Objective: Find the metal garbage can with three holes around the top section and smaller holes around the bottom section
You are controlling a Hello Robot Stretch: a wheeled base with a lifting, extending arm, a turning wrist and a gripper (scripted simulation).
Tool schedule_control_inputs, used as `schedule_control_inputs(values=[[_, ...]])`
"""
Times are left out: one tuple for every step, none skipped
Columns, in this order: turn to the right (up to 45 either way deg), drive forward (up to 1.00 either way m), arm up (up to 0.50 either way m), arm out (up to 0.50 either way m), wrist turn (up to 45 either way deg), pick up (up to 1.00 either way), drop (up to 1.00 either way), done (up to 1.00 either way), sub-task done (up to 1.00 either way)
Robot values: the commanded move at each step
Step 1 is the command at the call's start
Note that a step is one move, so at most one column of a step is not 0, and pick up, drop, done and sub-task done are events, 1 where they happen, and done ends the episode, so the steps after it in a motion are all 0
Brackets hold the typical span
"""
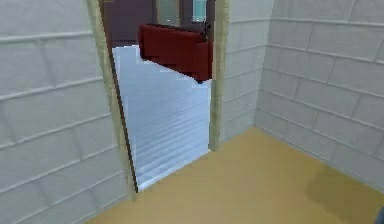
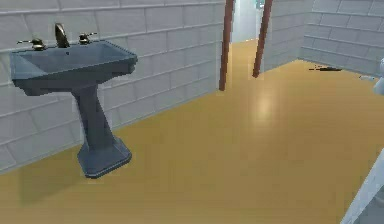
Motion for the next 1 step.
schedule_control_inputs(values=[[0.0,1.00,0.00,0.00,0.0,0.00,0.00,0.00,0.00]])
